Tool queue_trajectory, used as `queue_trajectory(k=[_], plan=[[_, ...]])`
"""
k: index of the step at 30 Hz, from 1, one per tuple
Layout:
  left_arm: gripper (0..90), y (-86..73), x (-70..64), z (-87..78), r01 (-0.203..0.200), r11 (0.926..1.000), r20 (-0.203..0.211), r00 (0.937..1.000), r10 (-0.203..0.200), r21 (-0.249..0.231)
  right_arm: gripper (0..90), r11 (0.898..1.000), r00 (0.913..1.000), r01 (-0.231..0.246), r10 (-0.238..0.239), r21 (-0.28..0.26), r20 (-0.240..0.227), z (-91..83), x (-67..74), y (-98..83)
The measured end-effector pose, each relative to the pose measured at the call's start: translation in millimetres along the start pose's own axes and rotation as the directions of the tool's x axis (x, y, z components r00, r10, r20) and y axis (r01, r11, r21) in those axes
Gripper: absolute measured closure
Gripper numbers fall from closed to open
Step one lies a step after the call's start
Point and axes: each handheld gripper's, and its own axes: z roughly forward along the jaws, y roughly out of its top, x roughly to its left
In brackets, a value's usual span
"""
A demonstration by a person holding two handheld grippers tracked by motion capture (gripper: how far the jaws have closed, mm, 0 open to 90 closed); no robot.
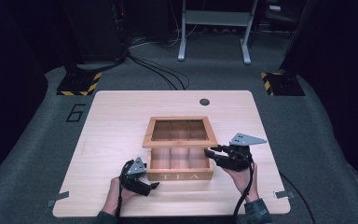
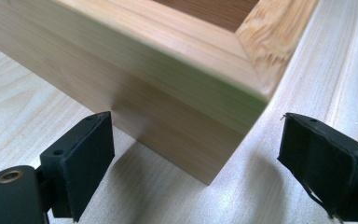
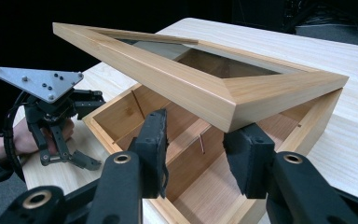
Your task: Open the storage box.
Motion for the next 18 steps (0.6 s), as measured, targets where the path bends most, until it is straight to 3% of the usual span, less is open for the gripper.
queue_trajectory(k=[18], plan=[[10.3, 0.0, -0.1, 0.3, -0.002, 1.0000, -0.011, 0.9999, 0.002, -0.002, 59.3, 1.000, 0.9999, 0.016, -0.016, 0.000, 0.002, 1.0, -2.9, 15.9]])
